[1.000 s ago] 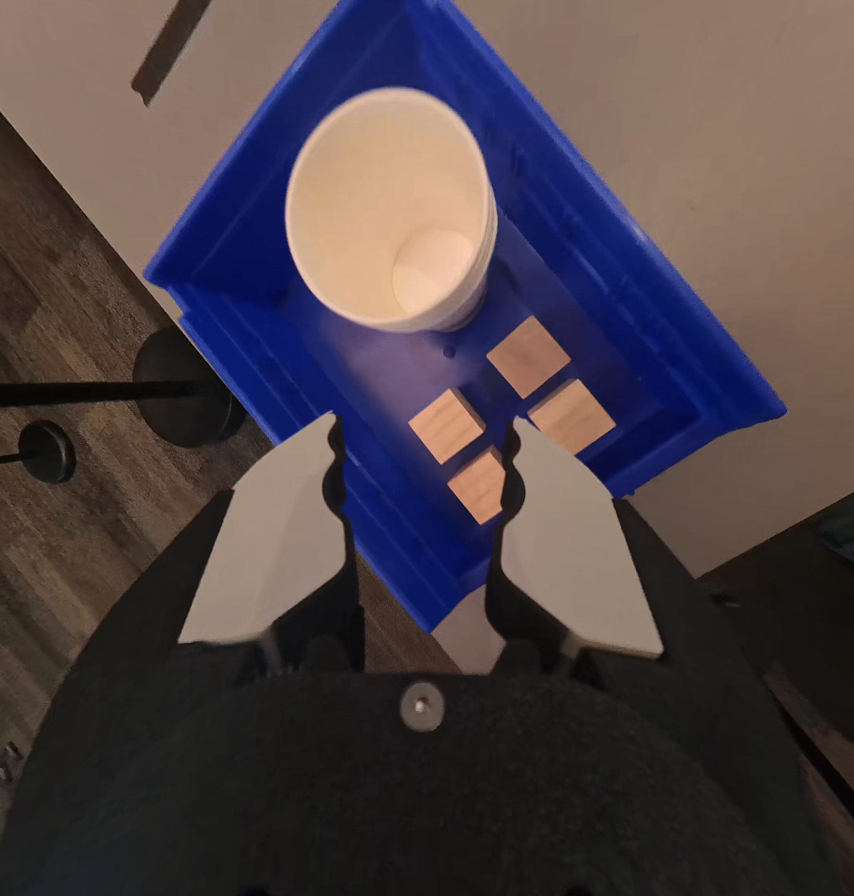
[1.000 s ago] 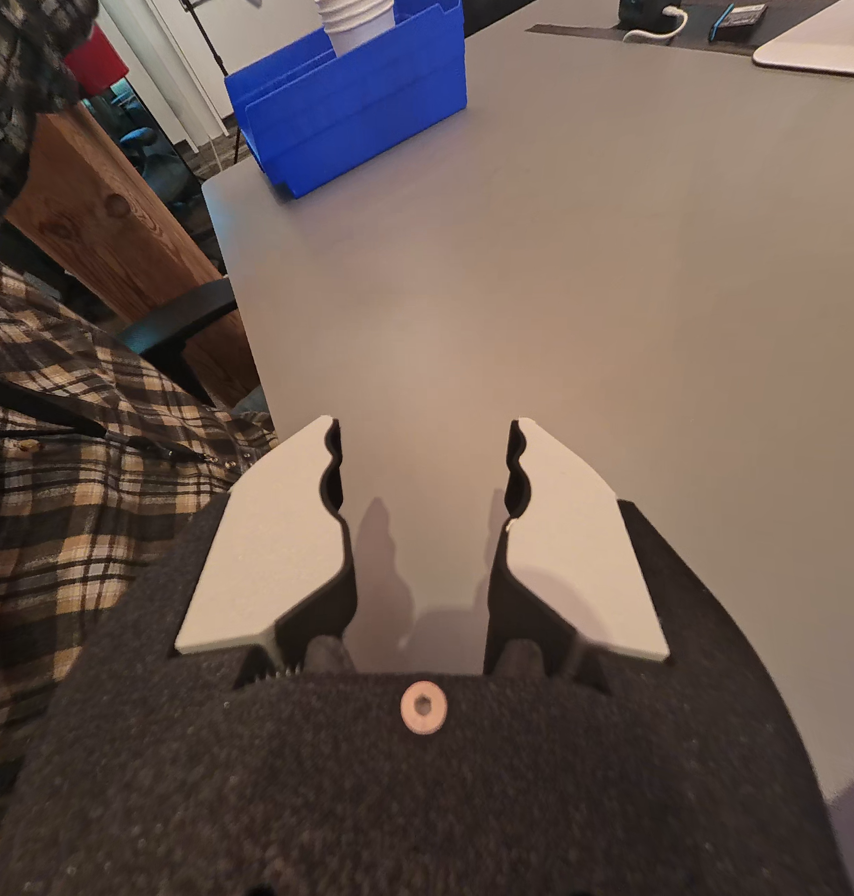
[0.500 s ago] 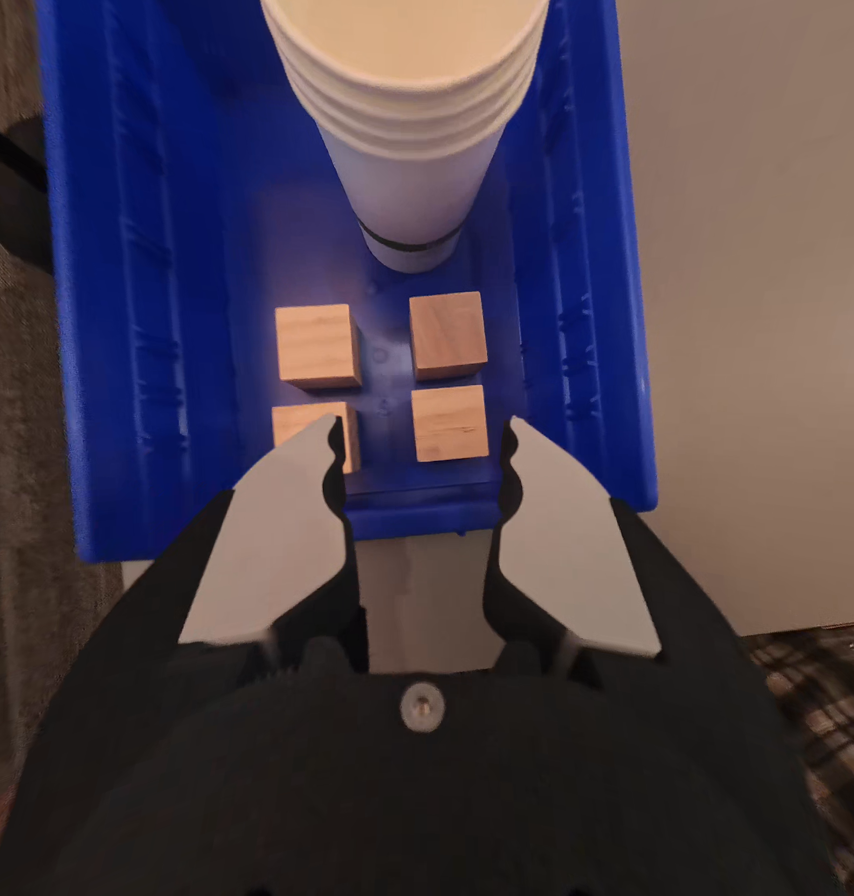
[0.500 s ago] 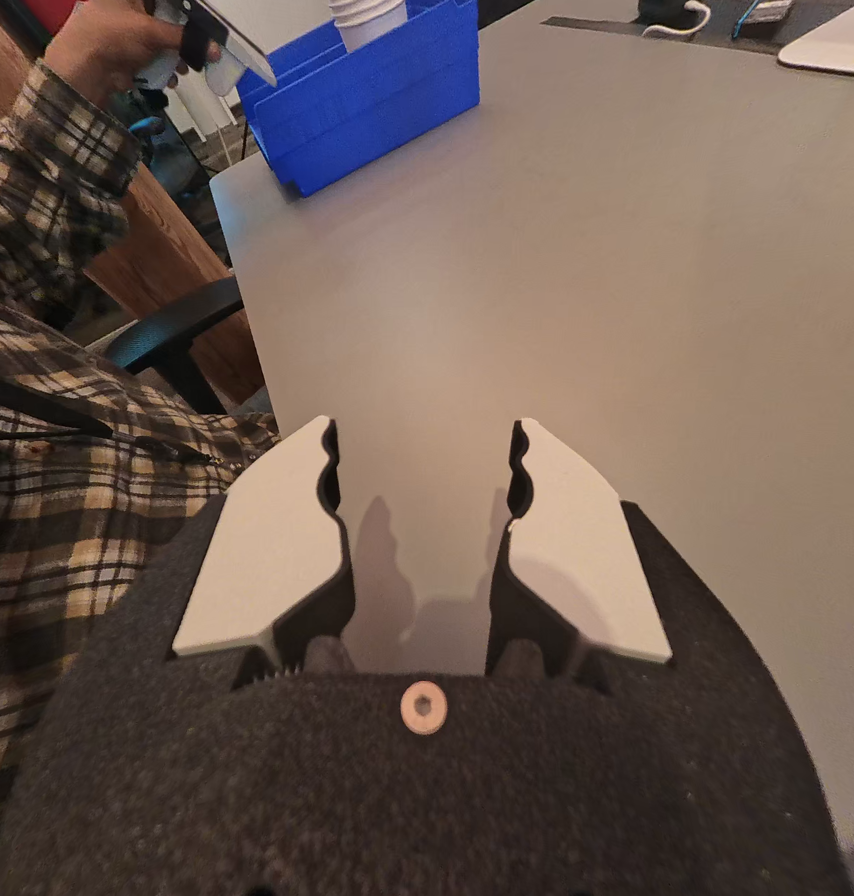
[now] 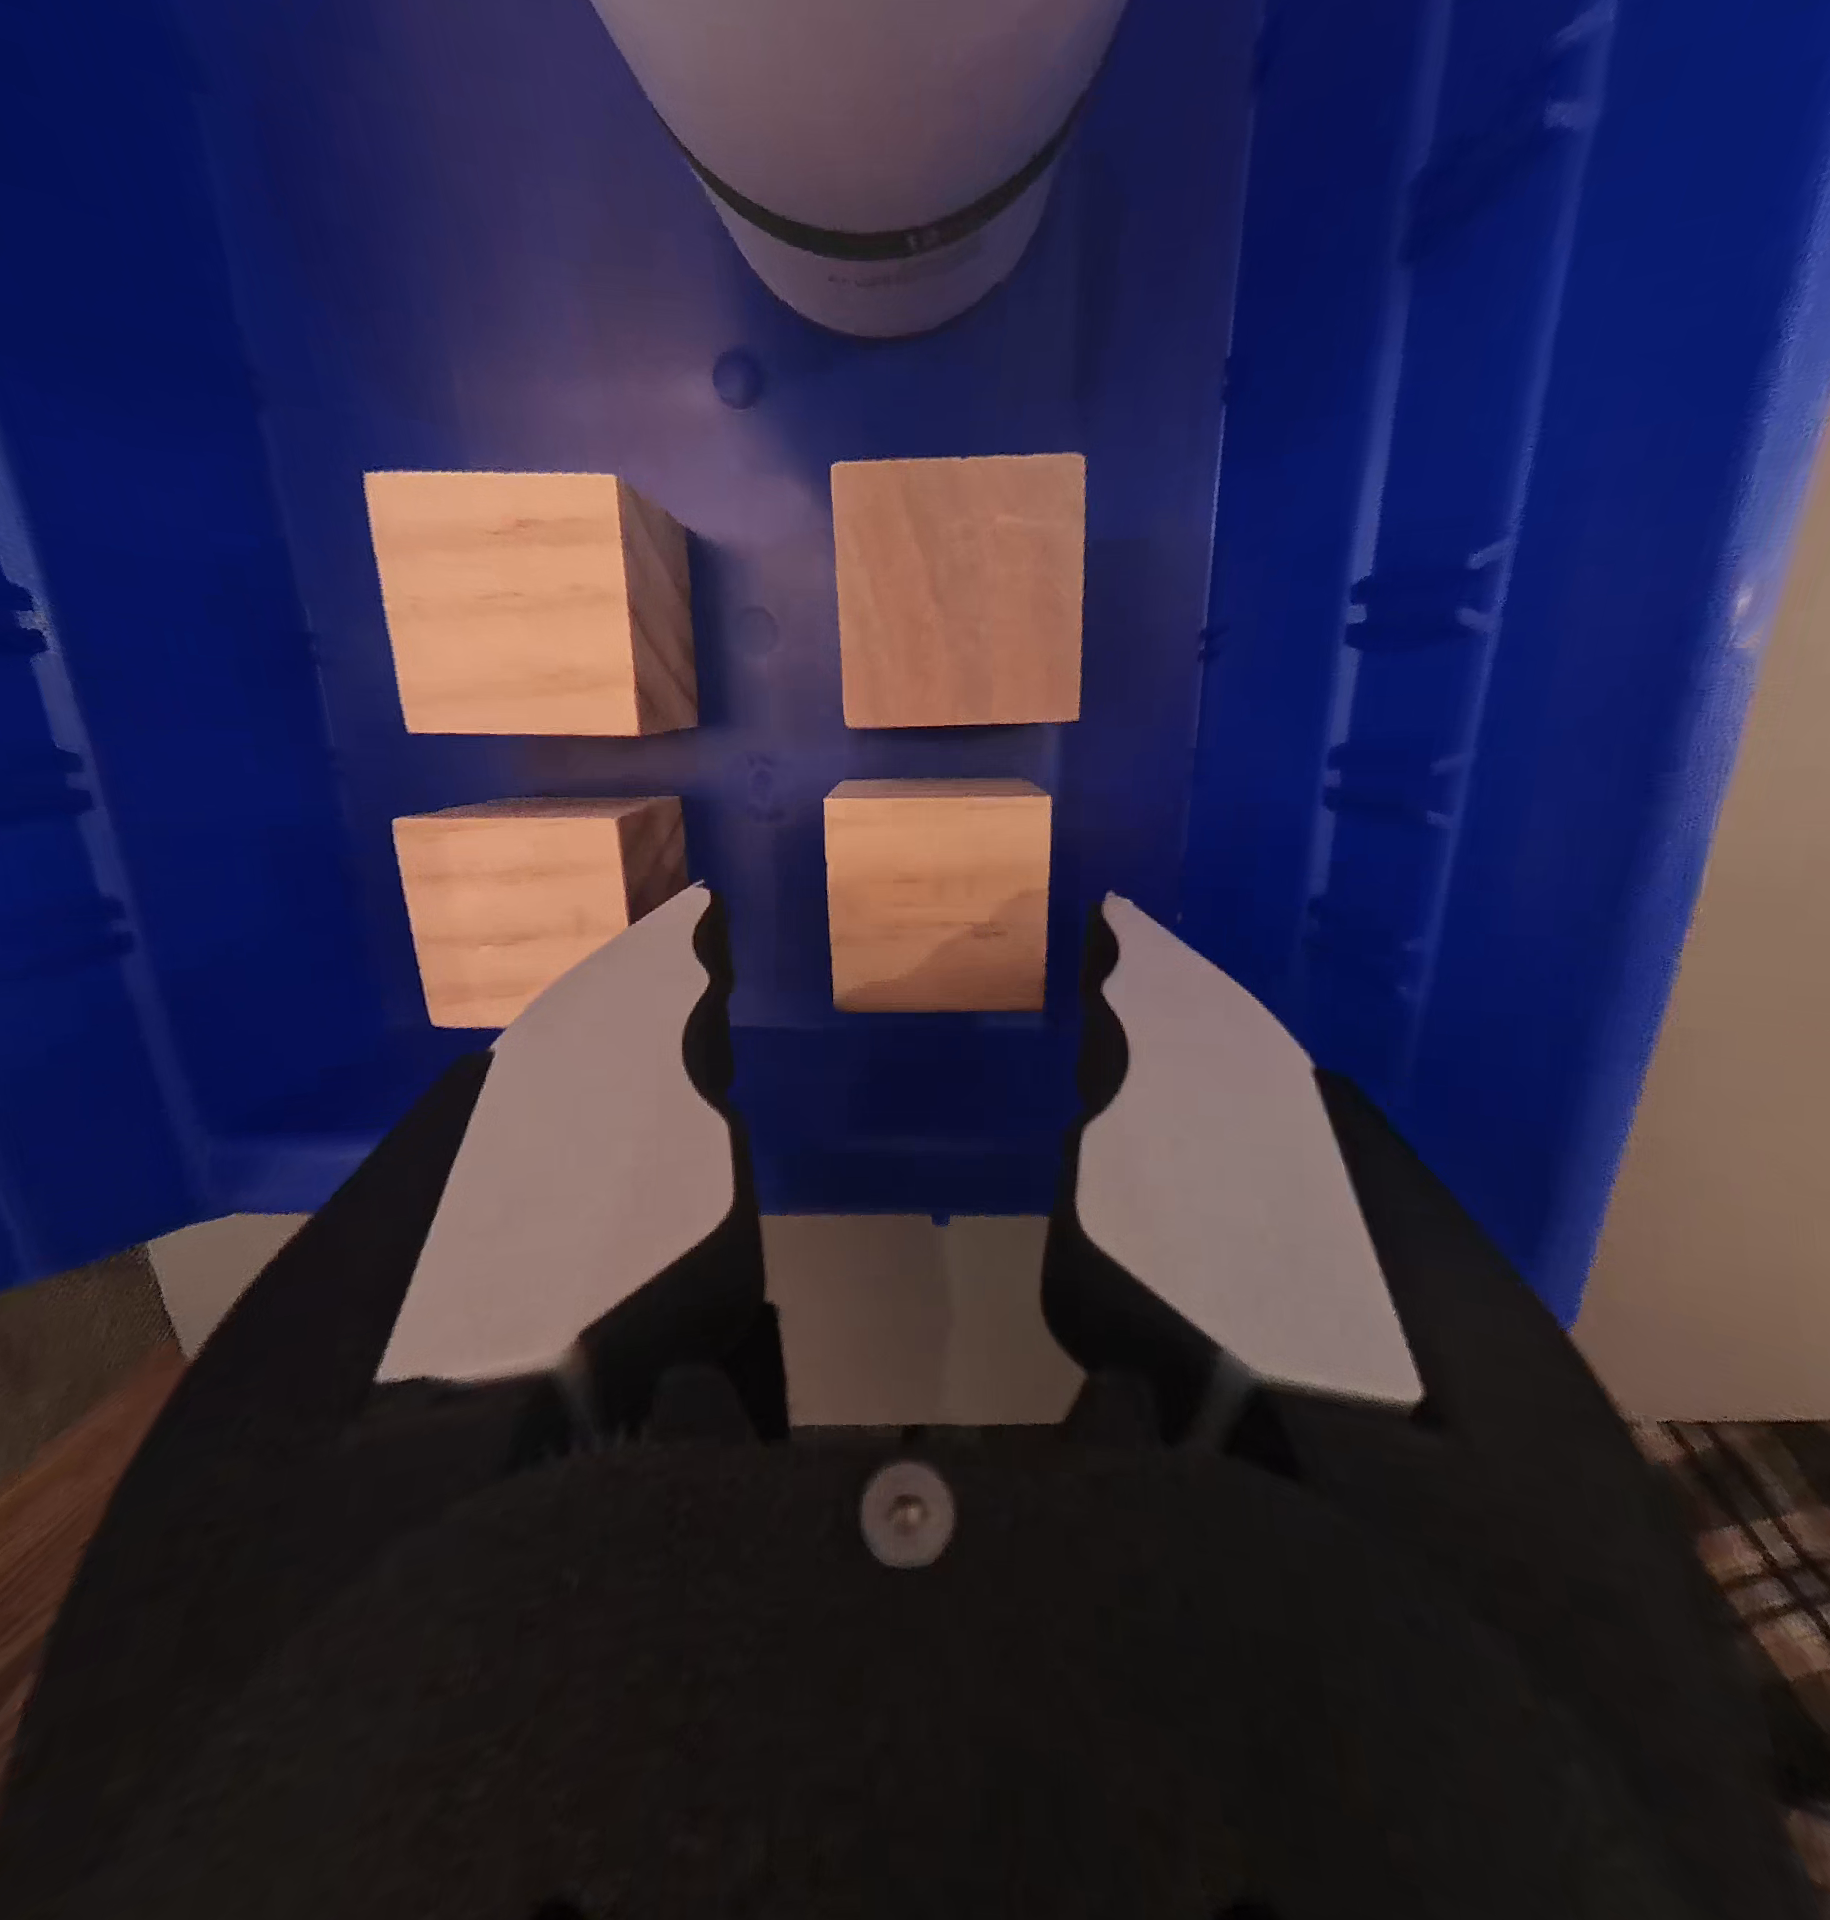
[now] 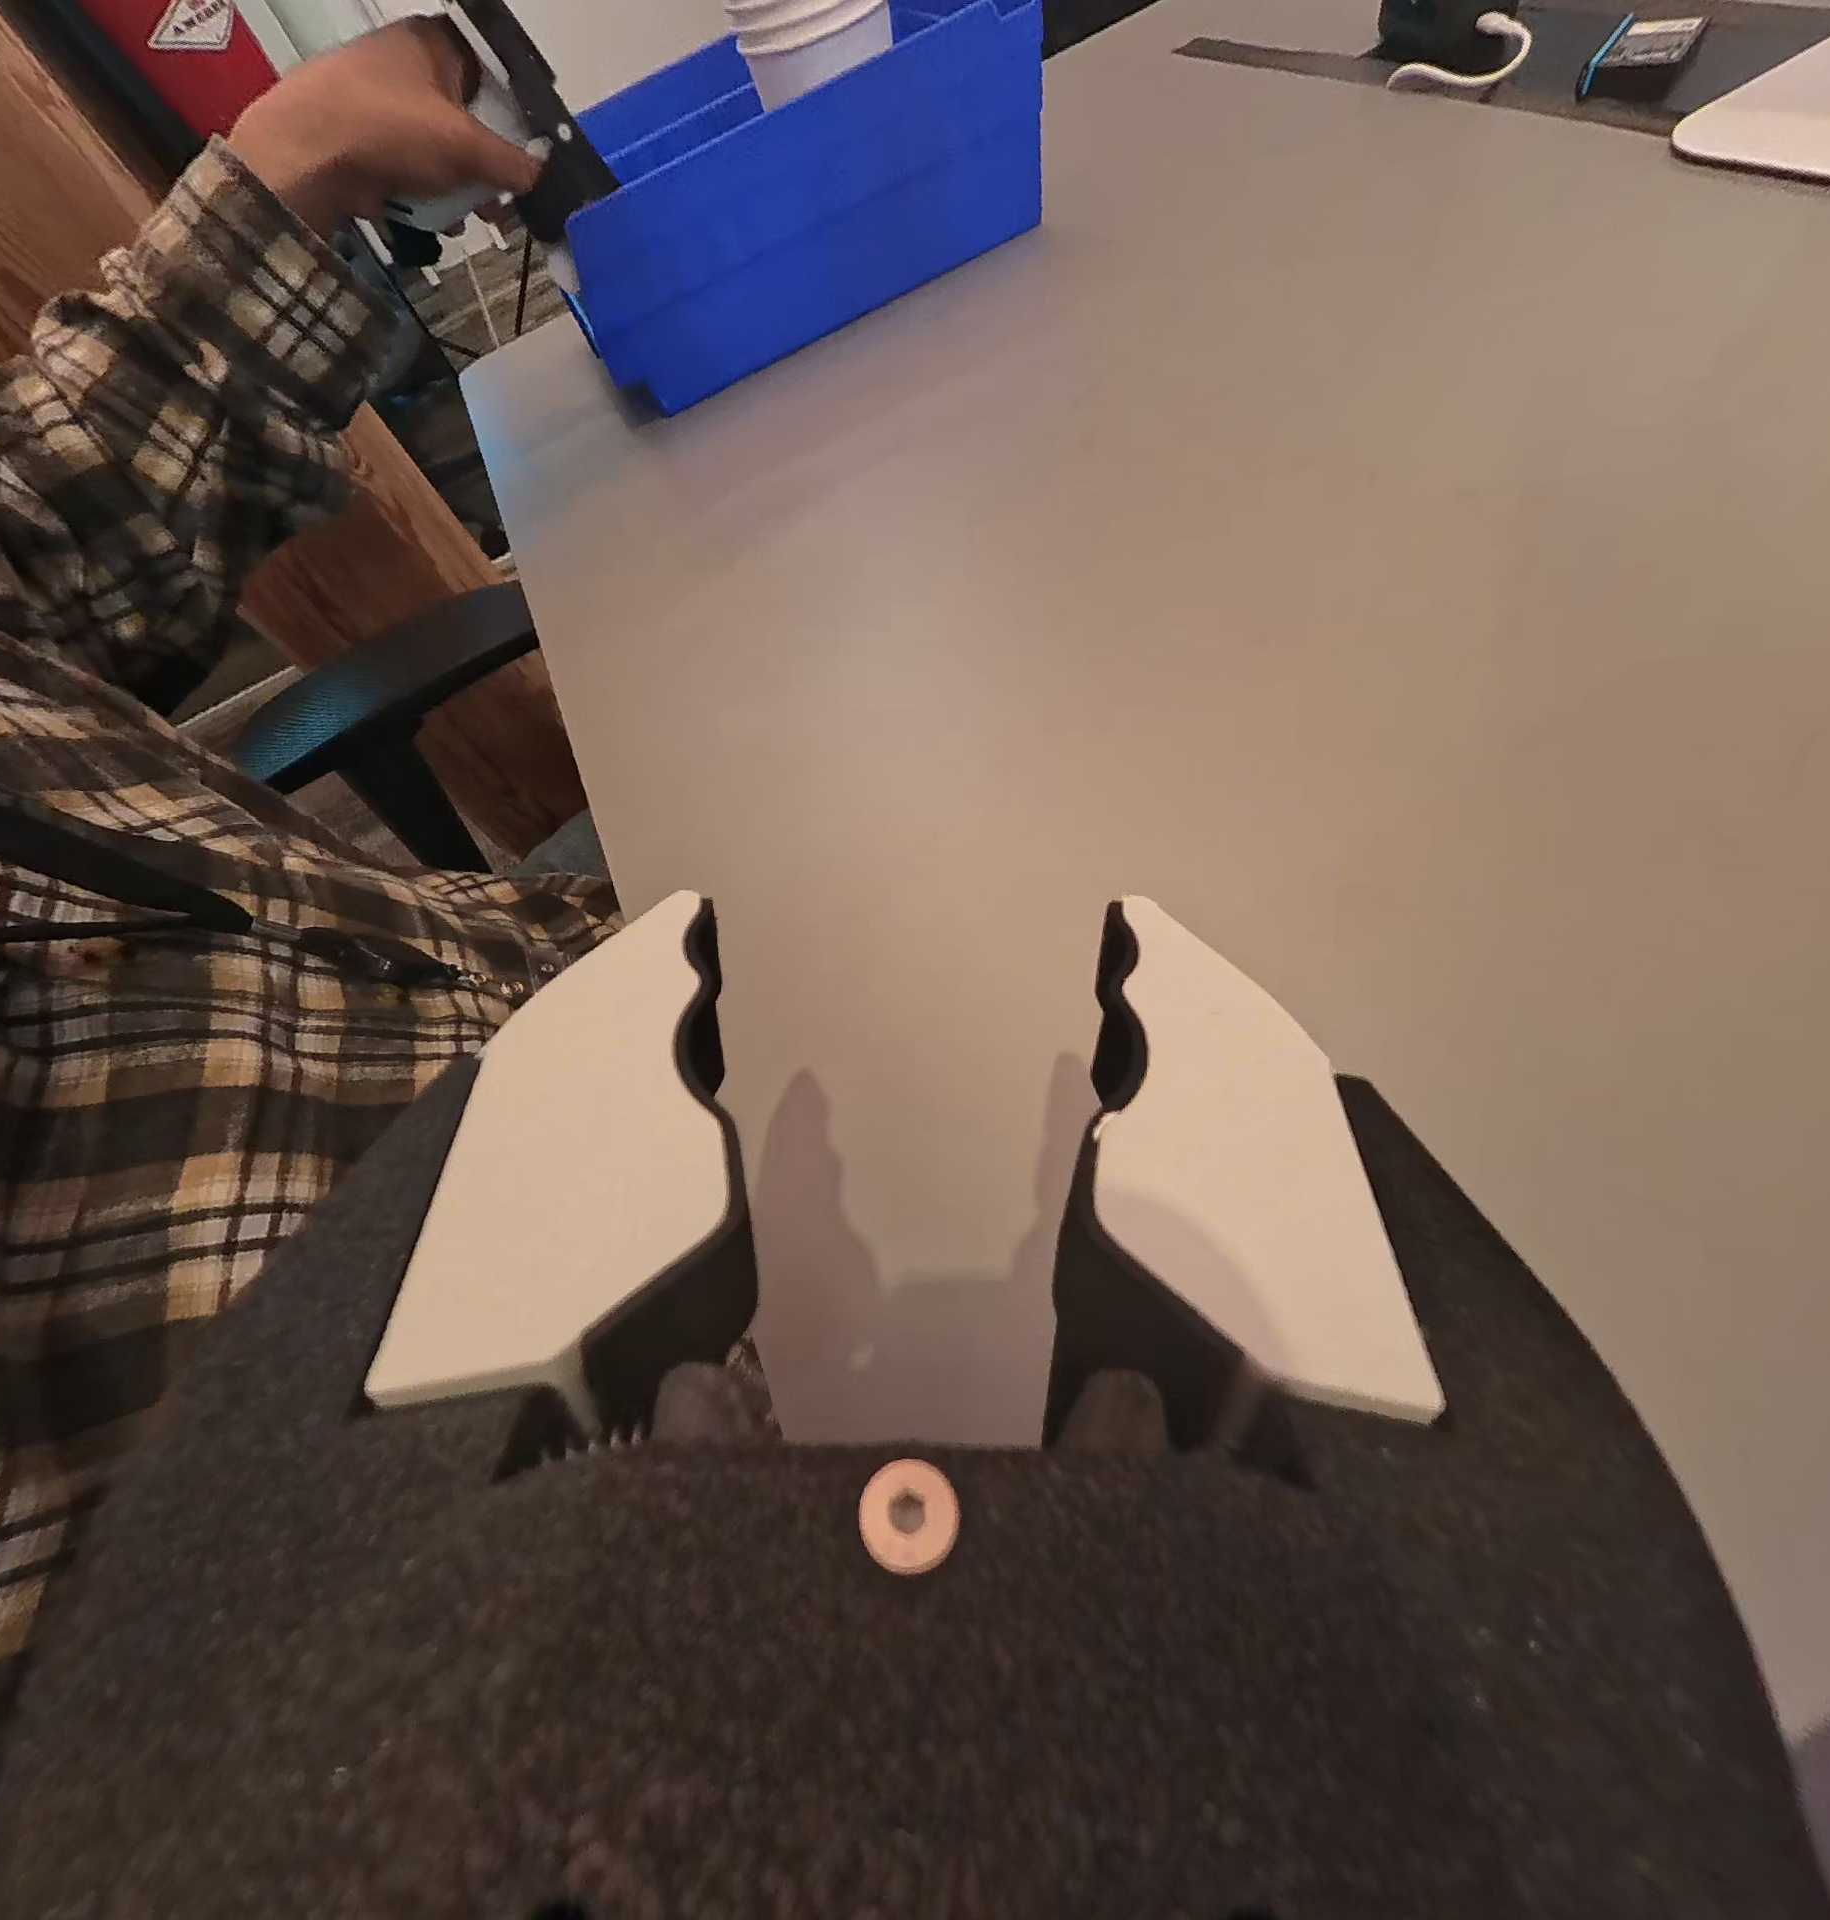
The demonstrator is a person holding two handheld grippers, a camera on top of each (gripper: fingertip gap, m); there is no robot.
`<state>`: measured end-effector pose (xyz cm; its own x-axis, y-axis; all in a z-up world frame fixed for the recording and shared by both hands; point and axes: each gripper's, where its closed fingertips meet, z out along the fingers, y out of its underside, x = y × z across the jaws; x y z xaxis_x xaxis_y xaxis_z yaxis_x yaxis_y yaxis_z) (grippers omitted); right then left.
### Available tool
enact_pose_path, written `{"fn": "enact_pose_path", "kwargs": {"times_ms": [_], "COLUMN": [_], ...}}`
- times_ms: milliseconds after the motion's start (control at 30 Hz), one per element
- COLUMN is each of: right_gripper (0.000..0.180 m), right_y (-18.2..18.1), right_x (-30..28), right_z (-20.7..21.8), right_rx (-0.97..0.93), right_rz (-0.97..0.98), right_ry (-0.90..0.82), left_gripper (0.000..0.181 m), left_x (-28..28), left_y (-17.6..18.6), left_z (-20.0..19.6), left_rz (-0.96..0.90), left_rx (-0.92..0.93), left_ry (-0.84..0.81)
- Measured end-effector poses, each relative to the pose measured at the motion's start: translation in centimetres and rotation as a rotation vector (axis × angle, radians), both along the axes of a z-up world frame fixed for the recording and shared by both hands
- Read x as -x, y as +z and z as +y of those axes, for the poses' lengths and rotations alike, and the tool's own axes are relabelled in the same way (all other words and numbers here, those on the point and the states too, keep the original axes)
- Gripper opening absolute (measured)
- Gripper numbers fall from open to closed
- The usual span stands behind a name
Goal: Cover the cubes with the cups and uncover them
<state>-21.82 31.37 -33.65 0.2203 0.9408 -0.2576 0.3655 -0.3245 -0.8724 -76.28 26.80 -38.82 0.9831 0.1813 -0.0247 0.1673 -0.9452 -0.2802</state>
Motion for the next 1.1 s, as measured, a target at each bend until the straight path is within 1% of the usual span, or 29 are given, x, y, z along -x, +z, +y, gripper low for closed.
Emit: {"fn": "enact_pose_path", "kwargs": {"times_ms": [133, 167, 200, 333, 433, 567, 633, 733, 833, 900, 967, 1100], "right_gripper": [0.07, 0.07, 0.069, 0.069, 0.069, 0.068, 0.068, 0.068, 0.069, 0.069, 0.069, 0.07], "right_y": [0.1, 0.1, 0.1, 0.4, 0.6, 0.9, 1.2, 1.6, 1.8, 1.9, 1.9, 1.7], "right_x": [-0.3, -0.3, -0.3, -0.2, -0.5, -1.2, -1.4, -1.5, -1.2, -1.1, -1.0, -1.3], "right_z": [0.0, 0.0, 0.1, 0.1, -0.2, -0.1, -0.1, -0.2, -0.4, -0.7, -0.9, -1.3], "right_rx": [0.002, -0.001, -0.004, -0.001, -0.023, -0.025, -0.025, -0.032, -0.04, -0.047, -0.053, -0.045], "right_rz": [0.009, 0.012, 0.014, 0.012, 0.002, 0.018, 0.034, 0.05, 0.047, 0.047, 0.042, 0.031], "right_ry": [-0.007, -0.008, -0.01, -0.01, -0.013, -0.035, -0.039, -0.046, -0.048, -0.047, -0.05, -0.069], "left_gripper": [0.06, 0.055, 0.045, 0.044, 0.044, 0.044, 0.044, 0.044, 0.044, 0.044, 0.044, 0.044], "left_x": [0.2, -0.1, -0.4, 0.5, 1.8, 3.3, 2.7, -0.7, -5.4, -8.9, -12.1, -16.7], "left_y": [-1.3, -1.6, -1.6, -1.5, 0.2, 5.4, 8.6, 13.1, 15.7, 16.1, 15.4, 11.9], "left_z": [0.0, 0.1, 0.3, 0.4, 0.5, 1.4, 2.2, 4.2, 6.4, 8.0, 9.6, 12.5], "left_rz": [0.002, -0.016, -0.038, 0.03, 0.053, 0.078, 0.068, 0.023, 0.055, 0.101, 0.132, 0.178], "left_rx": [0.066, 0.082, 0.083, 0.139, 0.126, 0.034, -0.025, -0.126, -0.157, -0.156, -0.144, -0.082], "left_ry": [-0.018, -0.035, -0.053, -0.128, -0.135, -0.195, -0.3, -0.52, -0.777, -0.966, -1.119, -1.331]}}
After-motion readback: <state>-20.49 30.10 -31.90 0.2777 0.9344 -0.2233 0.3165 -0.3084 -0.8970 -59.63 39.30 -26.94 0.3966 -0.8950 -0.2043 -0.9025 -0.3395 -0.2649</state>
